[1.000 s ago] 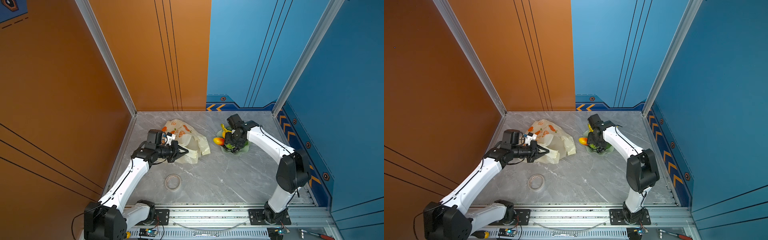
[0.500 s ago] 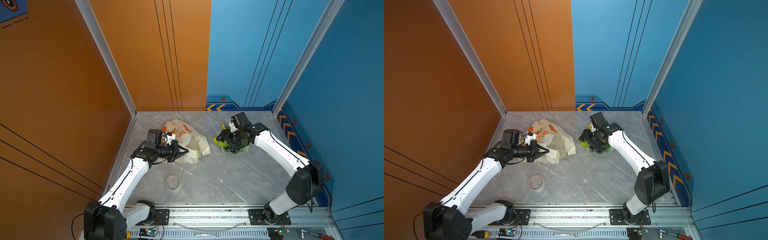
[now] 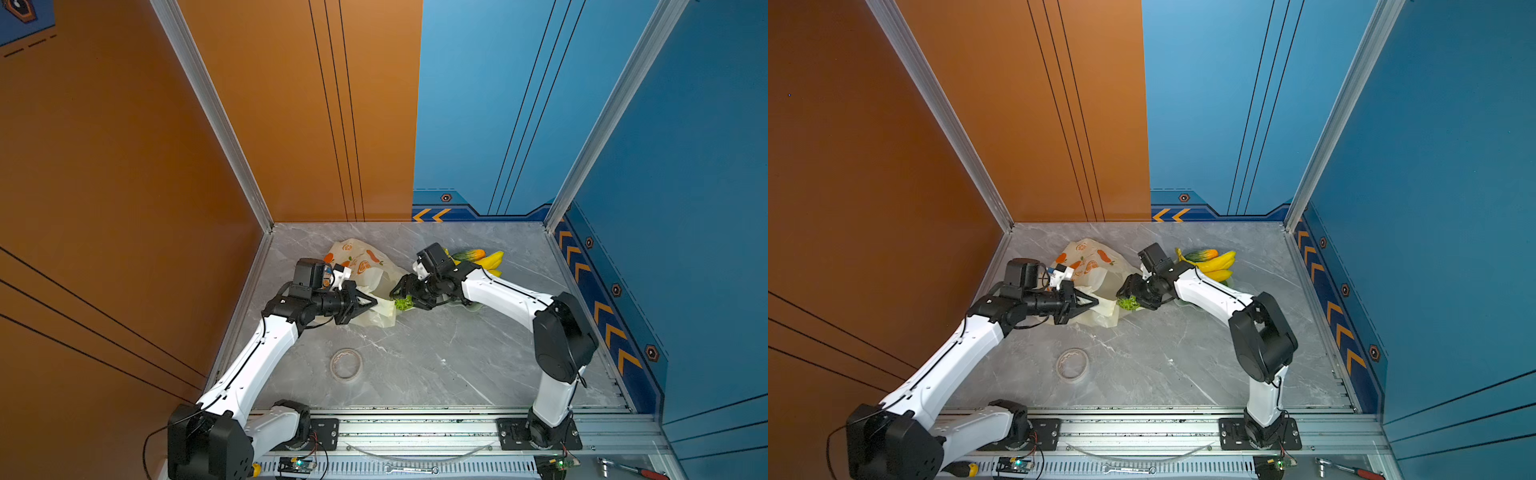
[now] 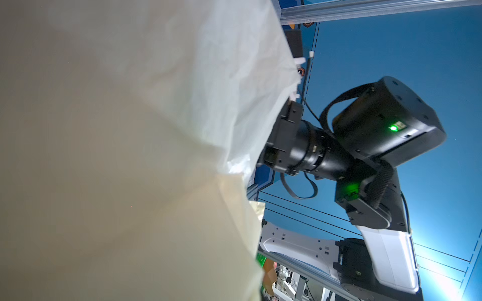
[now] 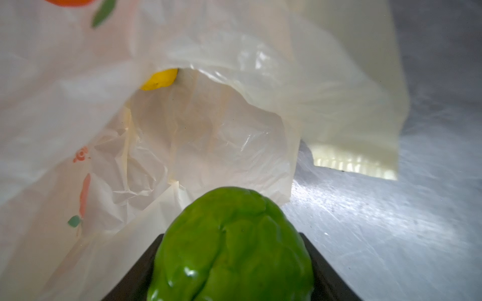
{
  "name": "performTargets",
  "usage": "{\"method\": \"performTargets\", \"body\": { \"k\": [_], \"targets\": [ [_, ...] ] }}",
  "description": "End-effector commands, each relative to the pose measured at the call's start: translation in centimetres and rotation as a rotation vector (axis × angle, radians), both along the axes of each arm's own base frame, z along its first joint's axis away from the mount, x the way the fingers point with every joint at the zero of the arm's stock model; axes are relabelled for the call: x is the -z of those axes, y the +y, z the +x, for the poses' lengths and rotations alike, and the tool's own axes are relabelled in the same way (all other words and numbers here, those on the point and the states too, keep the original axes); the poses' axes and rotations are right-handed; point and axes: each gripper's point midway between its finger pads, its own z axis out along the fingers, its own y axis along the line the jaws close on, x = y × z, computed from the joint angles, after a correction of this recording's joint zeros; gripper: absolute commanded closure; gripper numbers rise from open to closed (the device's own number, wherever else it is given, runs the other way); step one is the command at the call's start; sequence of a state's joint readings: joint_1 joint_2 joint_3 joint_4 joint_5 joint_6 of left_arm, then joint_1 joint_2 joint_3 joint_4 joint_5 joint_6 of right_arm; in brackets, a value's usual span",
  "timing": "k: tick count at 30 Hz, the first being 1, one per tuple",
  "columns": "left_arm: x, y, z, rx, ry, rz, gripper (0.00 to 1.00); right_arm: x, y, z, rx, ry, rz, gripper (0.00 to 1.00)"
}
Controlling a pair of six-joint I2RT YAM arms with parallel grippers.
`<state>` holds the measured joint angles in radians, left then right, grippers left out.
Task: Place the fruits into the plastic bag
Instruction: Place the fruit in the plastic bag.
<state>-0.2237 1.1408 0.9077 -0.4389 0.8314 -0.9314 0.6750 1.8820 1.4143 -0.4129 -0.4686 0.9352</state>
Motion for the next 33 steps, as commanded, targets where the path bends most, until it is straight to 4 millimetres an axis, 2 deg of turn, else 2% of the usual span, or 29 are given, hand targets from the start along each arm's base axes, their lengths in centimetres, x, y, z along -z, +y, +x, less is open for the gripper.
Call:
{"method": "performTargets", "body": {
  "k": [1, 3, 4, 7, 11, 12, 16, 24, 25, 29, 30, 33],
  "targets": [
    [-1.5, -0.5, 0.0, 0.031, -0.042, -0.017, 1.00, -1.6, 3.2, 1.3, 0.013, -0.019, 0.123, 0.33],
    [-1.6, -0.5, 0.0, 0.033, -0.046, -0.020, 1.00, -1.2, 3.9, 1.9, 0.026, -0.013, 0.147, 0.33],
    [-1.6, -0.5, 0.0, 0.033, -0.045, -0.020, 1.00, -1.1, 5.3, 1.1, 0.001, -0.009, 0.156, 0.33],
    [-1.5, -0.5, -0.1, 0.032, -0.044, -0.020, 1.00, -0.7, 6.7, 1.5, -0.002, 0.000, 0.173, 0.33],
    [-1.4, -0.4, -0.1, 0.030, -0.042, -0.020, 1.00, -0.1, 8.0, 2.2, -0.002, 0.007, 0.177, 0.33],
    [-1.4, -0.5, -0.1, 0.031, -0.042, -0.020, 1.00, 0.9, 8.3, 2.5, 0.002, 0.021, 0.169, 0.33],
    [-1.4, -0.5, 0.0, 0.031, -0.042, -0.024, 1.00, 2.1, 9.2, 3.8, 0.034, 0.034, 0.172, 0.33],
    [-1.2, -0.5, -0.1, 0.030, -0.033, -0.024, 1.00, 3.3, 11.3, 6.4, 0.102, 0.033, 0.211, 0.29],
    [-1.1, -0.5, -0.1, 0.030, -0.033, -0.024, 1.00, 3.3, 11.6, 6.6, 0.104, 0.034, 0.221, 0.27],
    [-1.3, -0.5, 0.0, 0.027, -0.036, -0.025, 1.00, 2.7, 12.8, 6.6, 0.091, 0.030, 0.260, 0.07],
    [-1.2, -0.5, 0.0, 0.025, -0.035, -0.024, 1.00, 1.4, 13.2, 7.0, 0.084, 0.006, 0.284, 0.04],
    [-1.3, -0.5, 0.1, 0.023, -0.036, -0.024, 1.00, 0.4, 13.2, 7.1, 0.077, -0.010, 0.296, 0.03]
  ]
}}
